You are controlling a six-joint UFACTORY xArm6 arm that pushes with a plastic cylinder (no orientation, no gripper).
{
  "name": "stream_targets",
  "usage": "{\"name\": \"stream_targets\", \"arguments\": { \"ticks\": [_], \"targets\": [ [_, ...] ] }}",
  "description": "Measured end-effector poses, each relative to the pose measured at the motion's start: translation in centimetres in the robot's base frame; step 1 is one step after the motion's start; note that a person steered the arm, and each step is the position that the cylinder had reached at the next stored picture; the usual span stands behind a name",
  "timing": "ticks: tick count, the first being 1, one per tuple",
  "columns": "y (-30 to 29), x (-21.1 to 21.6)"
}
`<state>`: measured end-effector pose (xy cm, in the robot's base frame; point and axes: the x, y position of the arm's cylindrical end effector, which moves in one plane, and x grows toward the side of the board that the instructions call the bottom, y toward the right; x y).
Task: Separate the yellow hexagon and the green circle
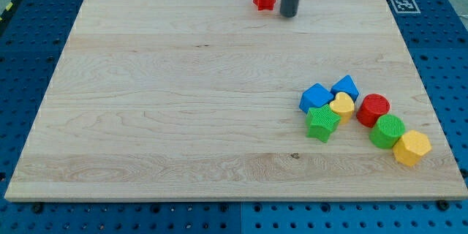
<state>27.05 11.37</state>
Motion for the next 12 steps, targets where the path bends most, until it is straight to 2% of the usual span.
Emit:
{"name": "stream_targets", "arguments": {
  "ticks": [2,4,5,7,9,10,12],
  "targets": [
    [0.0,-2.3],
    [-6.7,-3.3],
    [-7.6,-3.3],
    [-2.6,-3.4],
    [-2.6,-3.4],
    [-0.8,-1.4],
    [10.6,8.9]
  ]
}}
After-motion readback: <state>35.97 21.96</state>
